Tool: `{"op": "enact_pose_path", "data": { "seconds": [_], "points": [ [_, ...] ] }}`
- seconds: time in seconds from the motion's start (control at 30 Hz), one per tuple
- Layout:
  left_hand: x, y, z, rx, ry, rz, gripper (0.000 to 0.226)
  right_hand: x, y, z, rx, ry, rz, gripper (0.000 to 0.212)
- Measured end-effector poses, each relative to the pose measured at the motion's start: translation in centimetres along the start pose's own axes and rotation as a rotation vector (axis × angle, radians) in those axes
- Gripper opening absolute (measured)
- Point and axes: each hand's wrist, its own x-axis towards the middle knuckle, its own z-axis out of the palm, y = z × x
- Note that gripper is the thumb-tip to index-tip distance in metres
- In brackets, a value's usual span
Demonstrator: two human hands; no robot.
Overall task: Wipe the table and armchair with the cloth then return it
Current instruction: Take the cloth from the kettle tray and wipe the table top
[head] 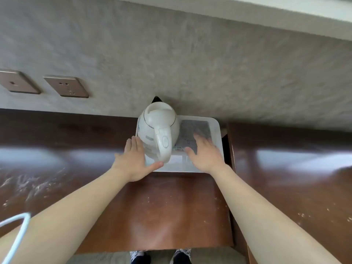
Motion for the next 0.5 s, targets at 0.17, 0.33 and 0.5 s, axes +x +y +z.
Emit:
{"op": "enact_pose_path", "data": {
  "seconds": [0.17,0.33,0.5],
  "points": [
    [1.7,-0.2,3.1,-0.064,0.054,-0.053,0.155,3.4,1.6,2.8,-0.046,-0.034,-0.01,0.07],
    [3.4,-0.2,5.7,-0.106,0.163,-0.064,0.156,6.3,2.3,5.0,-0.128,0.027,0.021,0.077],
    [4.2,-0.3,7.4,-0.089,0.264,-0.076,0.154,8.4,2.2,6.5,-0.131,0.122,0.057,0.088]
  ]
}}
